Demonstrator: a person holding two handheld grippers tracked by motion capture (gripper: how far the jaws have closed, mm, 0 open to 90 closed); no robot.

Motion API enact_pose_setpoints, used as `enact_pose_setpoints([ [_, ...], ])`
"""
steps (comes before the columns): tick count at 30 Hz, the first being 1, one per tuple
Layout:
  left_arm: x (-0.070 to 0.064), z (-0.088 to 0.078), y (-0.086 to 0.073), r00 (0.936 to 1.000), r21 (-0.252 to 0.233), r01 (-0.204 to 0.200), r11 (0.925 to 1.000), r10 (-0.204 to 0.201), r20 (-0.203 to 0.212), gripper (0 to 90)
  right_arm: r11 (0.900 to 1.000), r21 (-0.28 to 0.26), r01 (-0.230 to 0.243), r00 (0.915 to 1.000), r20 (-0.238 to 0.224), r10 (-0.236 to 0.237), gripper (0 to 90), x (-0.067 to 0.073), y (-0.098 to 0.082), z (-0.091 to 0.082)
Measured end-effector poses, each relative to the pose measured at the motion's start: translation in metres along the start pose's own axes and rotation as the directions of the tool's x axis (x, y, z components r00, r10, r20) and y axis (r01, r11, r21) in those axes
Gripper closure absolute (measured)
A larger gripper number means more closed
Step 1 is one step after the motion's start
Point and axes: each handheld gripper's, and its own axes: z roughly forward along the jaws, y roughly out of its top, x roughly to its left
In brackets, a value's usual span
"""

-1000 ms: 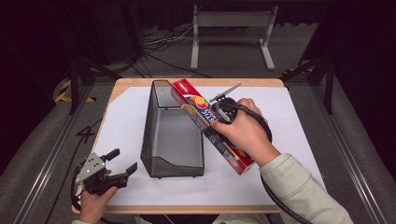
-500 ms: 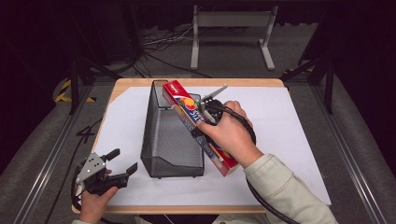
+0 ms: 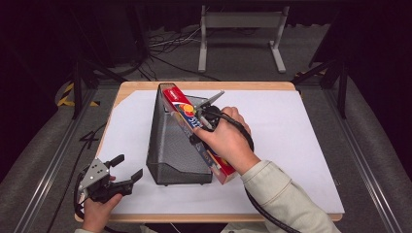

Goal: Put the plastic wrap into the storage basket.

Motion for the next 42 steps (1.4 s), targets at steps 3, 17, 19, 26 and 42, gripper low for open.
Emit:
enact_pose_setpoints([
  [3,0.000,0.000,0.000,1.0000,0.001,0.000,1.0000,0.000,-0.001,17.1,1.000,-0.002,0.001,1.0000,0.001,-0.001,39.5,0.006,0.001,0.005],
  [17,0.000,0.000,0.000,1.0000,-0.002,0.000,1.0000,0.000,0.000,17.1,0.998,0.023,-0.057,0.9981,0.023,0.056,39.5,0.012,0.008,0.023],
  [19,0.000,0.000,0.000,1.0000,-0.003,0.000,1.0000,0.000,-0.002,17.1,0.996,0.034,-0.078,0.9967,0.026,0.077,39.4,0.013,0.010,0.026],
  [26,0.001,-0.001,0.000,1.0000,-0.006,0.000,1.0000,0.000,0.000,17.1,0.993,0.066,-0.101,0.9937,0.056,0.097,39.0,0.017,0.018,0.033],
  [42,0.001,-0.002,0.000,1.0000,-0.010,0.004,0.9999,-0.004,-0.001,17.1,0.984,0.150,-0.099,0.9913,0.101,0.084,38.4,0.017,0.022,0.057],
])
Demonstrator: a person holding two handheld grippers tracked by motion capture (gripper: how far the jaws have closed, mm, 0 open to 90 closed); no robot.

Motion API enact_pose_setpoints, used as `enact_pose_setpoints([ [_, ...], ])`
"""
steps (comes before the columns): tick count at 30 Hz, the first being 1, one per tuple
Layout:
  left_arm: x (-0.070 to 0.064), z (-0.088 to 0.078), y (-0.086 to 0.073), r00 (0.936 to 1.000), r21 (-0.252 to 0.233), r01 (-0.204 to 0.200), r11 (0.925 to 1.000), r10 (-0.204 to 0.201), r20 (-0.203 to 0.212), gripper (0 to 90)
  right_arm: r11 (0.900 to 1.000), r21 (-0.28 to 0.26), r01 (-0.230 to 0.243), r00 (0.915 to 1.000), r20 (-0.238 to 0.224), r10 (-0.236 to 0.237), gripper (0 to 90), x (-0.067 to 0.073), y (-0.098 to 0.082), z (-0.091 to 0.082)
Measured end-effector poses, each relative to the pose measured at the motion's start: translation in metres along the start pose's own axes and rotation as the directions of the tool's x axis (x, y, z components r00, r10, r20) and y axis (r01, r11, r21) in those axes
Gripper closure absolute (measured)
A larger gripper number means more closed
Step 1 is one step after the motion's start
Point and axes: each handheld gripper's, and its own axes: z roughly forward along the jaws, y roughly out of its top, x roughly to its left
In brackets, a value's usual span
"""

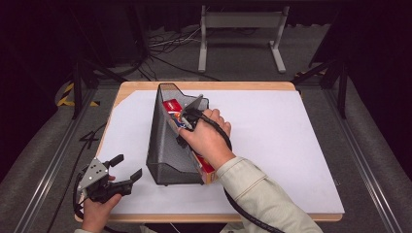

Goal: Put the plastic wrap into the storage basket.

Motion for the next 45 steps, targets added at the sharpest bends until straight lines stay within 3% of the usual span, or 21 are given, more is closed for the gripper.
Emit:
enact_pose_setpoints([
  [13,0.000,0.000,0.000,1.0000,0.005,-0.004,1.0000,0.004,-0.001,17.1,0.999,0.051,0.009,0.9995,0.028,-0.011,37.4,0.003,0.006,0.006],
  [20,0.000,0.000,0.000,1.0000,0.006,-0.002,1.0000,0.002,-0.001,17.1,0.999,0.048,0.023,0.9994,0.026,-0.025,33.8,0.003,0.006,0.006],
  [23,0.000,0.001,0.000,1.0000,0.006,-0.001,1.0000,0.001,0.001,17.1,0.999,0.016,0.040,0.9991,0.012,-0.040,28.5,0.002,0.005,0.004],
  [26,-0.001,0.001,0.000,1.0000,0.005,-0.002,1.0000,0.002,0.002,17.1,0.997,0.018,0.071,0.9975,0.000,-0.071,23.3,0.003,0.004,0.005],
  [30,0.000,0.002,0.000,1.0000,0.008,-0.001,1.0000,0.001,0.004,17.0,0.995,0.005,0.095,0.9953,0.016,-0.095,19.7,0.003,0.001,0.004],
  [38,0.000,0.001,0.000,1.0000,0.007,0.000,1.0000,0.000,0.007,16.8,0.995,-0.008,0.097,0.9953,0.010,-0.097,17.7,0.003,0.000,0.002],
  [45,0.000,0.002,0.000,1.0000,0.011,-0.002,0.9999,0.002,0.006,16.6,0.993,-0.071,0.096,0.9951,0.027,-0.095,15.8,-0.002,-0.002,-0.007],
])
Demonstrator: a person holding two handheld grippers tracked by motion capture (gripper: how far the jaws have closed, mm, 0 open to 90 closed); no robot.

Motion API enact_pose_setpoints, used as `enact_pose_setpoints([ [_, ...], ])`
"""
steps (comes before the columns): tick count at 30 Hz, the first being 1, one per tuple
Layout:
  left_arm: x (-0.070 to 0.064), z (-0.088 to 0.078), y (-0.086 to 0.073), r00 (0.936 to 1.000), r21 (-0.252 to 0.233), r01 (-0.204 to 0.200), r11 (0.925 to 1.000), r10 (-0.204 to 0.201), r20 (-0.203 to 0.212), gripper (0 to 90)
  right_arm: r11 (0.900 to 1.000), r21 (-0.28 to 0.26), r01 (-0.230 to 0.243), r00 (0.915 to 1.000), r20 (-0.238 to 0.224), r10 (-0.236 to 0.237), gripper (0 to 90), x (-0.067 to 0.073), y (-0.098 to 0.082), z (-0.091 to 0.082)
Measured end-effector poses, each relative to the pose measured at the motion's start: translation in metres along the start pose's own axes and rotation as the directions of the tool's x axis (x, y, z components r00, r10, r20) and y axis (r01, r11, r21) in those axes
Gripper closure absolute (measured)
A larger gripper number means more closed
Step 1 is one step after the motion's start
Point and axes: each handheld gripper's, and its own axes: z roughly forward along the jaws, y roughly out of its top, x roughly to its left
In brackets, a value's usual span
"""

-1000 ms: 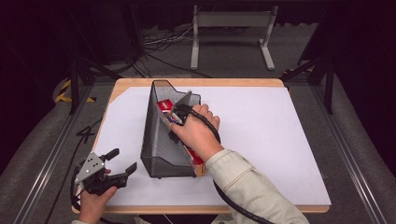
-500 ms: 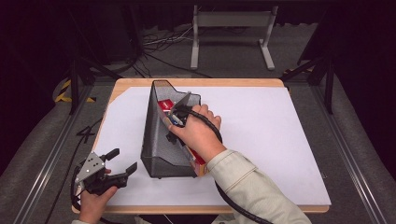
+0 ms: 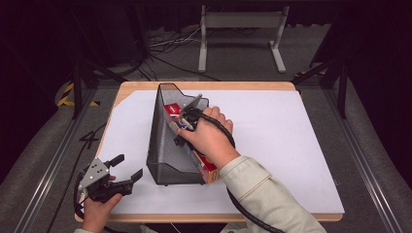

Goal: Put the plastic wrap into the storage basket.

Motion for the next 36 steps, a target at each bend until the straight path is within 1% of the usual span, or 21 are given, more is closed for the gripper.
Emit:
enact_pose_setpoints([
  [3,0.000,0.000,0.000,1.0000,-0.003,0.003,1.0000,-0.003,-0.001,16.5,0.999,-0.043,0.005,0.9999,0.015,-0.004,15.7,-0.004,-0.002,-0.008],
  [8,0.000,0.001,0.000,1.0000,0.000,0.000,1.0000,0.000,-0.002,16.5,0.993,-0.118,0.009,1.0000,-0.003,-0.009,14.4,-0.009,-0.006,-0.021],
  [10,-0.001,0.000,0.000,1.0000,-0.002,0.000,1.0000,0.000,-0.003,16.5,0.988,-0.152,0.025,0.9995,-0.013,-0.028,14.4,-0.011,-0.007,-0.025],
  [14,-0.001,0.000,0.001,1.0000,-0.005,0.003,1.0000,-0.003,-0.005,16.5,0.974,-0.221,0.054,0.9978,-0.025,-0.061,14.4,-0.011,-0.011,-0.035],
  [16,-0.001,0.001,0.001,1.0000,-0.003,0.002,1.0000,-0.002,-0.004,16.5,0.963,-0.259,0.079,0.9955,-0.031,-0.090,14.5,-0.013,-0.014,-0.041],
  [17,-0.001,0.001,0.001,1.0000,-0.003,-0.001,1.0000,0.001,-0.002,16.5,0.960,-0.270,0.078,0.9950,-0.040,-0.092,14.4,-0.013,-0.016,-0.044],
  [19,-0.001,0.002,0.001,1.0000,-0.003,-0.003,1.0000,0.003,-0.003,16.5,0.949,-0.304,0.087,0.9925,-0.056,-0.109,14.5,-0.016,-0.019,-0.051],
  [20,-0.001,0.002,0.001,1.0000,-0.005,-0.002,1.0000,0.002,-0.002,16.5,0.945,-0.317,0.084,0.9917,-0.067,-0.110,14.5,-0.018,-0.021,-0.054],
  [21,-0.001,0.002,0.001,1.0000,-0.004,-0.003,1.0000,0.002,-0.003,16.5,0.937,-0.338,0.093,0.9906,-0.064,-0.121,14.5,-0.020,-0.023,-0.057],
  [22,-0.001,0.002,0.001,1.0000,-0.006,-0.002,1.0000,0.002,-0.002,16.5,0.933,-0.350,0.088,0.9908,-0.066,-0.118,14.5,-0.021,-0.024,-0.059],
  [23,0.000,0.002,0.001,1.0000,-0.006,-0.001,1.0000,0.001,-0.001,16.5,0.926,-0.364,0.096,0.9891,-0.070,-0.130,14.5,-0.023,-0.026,-0.061],
  [24,0.000,0.002,0.001,1.0000,-0.006,-0.001,1.0000,0.001,-0.001,16.5,0.915,-0.392,0.101,0.9858,-0.085,-0.145,14.5,-0.024,-0.029,-0.065],
  [25,0.000,0.002,0.001,1.0000,-0.006,-0.001,1.0000,0.001,-0.001,16.5,0.906,-0.411,0.107,0.9832,-0.092,-0.158,14.5,-0.027,-0.031,-0.067],
  [26,0.000,0.002,0.001,1.0000,-0.006,-0.001,1.0000,0.001,-0.001,16.5,0.906,-0.411,0.107,0.9832,-0.092,-0.158,14.5,-0.027,-0.031,-0.067],
  [27,0.000,0.003,0.001,1.0000,-0.006,-0.001,1.0000,0.001,-0.001,16.4,0.887,-0.441,0.137,0.9777,-0.083,-0.193,14.5,-0.029,-0.035,-0.071],
  [28,-0.001,0.003,0.001,1.0000,-0.004,-0.001,1.0000,0.001,-0.001,16.5,0.883,-0.445,0.151,0.9757,-0.076,-0.205,14.5,-0.029,-0.037,-0.072],
  [29,-0.001,0.003,0.001,1.0000,-0.006,-0.003,1.0000,0.003,-0.001,16.4,0.874,-0.456,0.170,0.9724,-0.066,-0.224,14.5,-0.030,-0.039,-0.073],
  [30,-0.001,0.003,0.001,1.0000,-0.006,-0.003,1.0000,0.003,-0.001,16.4,0.874,-0.456,0.170,0.9724,-0.066,-0.224,14.5,-0.030,-0.039,-0.073],
  [32,-0.001,0.003,0.001,1.0000,-0.005,-0.001,1.0000,0.001,0.000,16.4,0.864,-0.471,0.177,0.9688,-0.071,-0.237,14.5,-0.032,-0.043,-0.075],
  [33,0.000,0.003,0.001,1.0000,-0.006,-0.001,1.0000,0.001,-0.001,16.4,0.858,-0.480,0.181,0.9655,-0.079,-0.248,14.5,-0.033,-0.045,-0.076],
  [36,0.000,0.003,0.001,1.0000,-0.006,-0.002,1.0000,0.002,-0.001,16.4,0.848,-0.496,0.185,0.9618,-0.086,-0.260,14.5,-0.038,-0.050,-0.079],
])
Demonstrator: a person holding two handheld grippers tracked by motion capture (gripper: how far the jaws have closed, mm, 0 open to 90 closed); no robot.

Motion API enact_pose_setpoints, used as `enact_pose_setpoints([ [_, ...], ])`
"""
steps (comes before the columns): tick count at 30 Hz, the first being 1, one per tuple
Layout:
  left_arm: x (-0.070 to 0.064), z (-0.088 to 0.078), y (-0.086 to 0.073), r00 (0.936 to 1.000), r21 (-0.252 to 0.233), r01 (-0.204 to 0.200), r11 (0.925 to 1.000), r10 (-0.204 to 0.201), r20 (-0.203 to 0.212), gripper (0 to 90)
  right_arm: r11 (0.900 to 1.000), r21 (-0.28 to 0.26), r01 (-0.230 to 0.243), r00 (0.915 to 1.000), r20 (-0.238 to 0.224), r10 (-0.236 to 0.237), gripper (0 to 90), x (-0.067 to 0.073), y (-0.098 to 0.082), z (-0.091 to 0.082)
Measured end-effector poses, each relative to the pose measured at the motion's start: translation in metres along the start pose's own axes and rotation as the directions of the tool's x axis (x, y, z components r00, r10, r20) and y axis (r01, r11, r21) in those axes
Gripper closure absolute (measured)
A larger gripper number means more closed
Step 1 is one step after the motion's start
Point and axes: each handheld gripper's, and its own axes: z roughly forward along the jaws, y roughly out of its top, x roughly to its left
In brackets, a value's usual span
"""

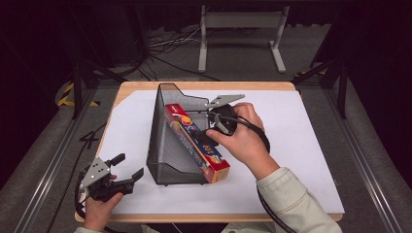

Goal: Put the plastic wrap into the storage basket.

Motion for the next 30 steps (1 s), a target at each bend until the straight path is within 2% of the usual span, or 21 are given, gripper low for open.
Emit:
enact_pose_setpoints([
  [8,0.000,0.000,0.000,1.0000,0.001,0.001,1.0000,-0.001,0.001,16.4,0.999,0.005,0.033,0.9994,0.008,-0.033,14.5,-0.013,-0.012,-0.016],
  [14,0.000,0.000,0.000,1.0000,0.006,-0.002,1.0000,0.002,-0.001,16.3,1.000,-0.009,0.006,1.0000,0.001,-0.006,14.5,-0.032,-0.028,-0.039],
  [17,0.000,0.000,0.000,1.0000,0.003,0.000,1.0000,0.000,-0.001,16.4,1.000,-0.019,-0.022,0.9996,-0.017,0.022,14.5,-0.043,-0.036,-0.051],
  [23,-0.001,0.000,0.000,1.0000,0.009,0.000,1.0000,0.000,-0.003,16.3,0.999,-0.042,-0.018,0.9994,-0.030,0.017,14.5,-0.059,-0.049,-0.070],
  [27,-0.001,0.000,0.000,1.0000,0.009,-0.002,1.0000,0.002,-0.004,16.3,0.998,-0.059,-0.019,0.9998,-0.013,0.018,14.2,-0.071,-0.058,-0.087],
  [30,-0.001,0.000,0.000,1.0000,0.009,-0.001,1.0000,0.001,-0.004,16.3,0.998,-0.052,-0.025,0.9997,-0.001,0.025,13.9,-0.075,-0.062,-0.092],
])
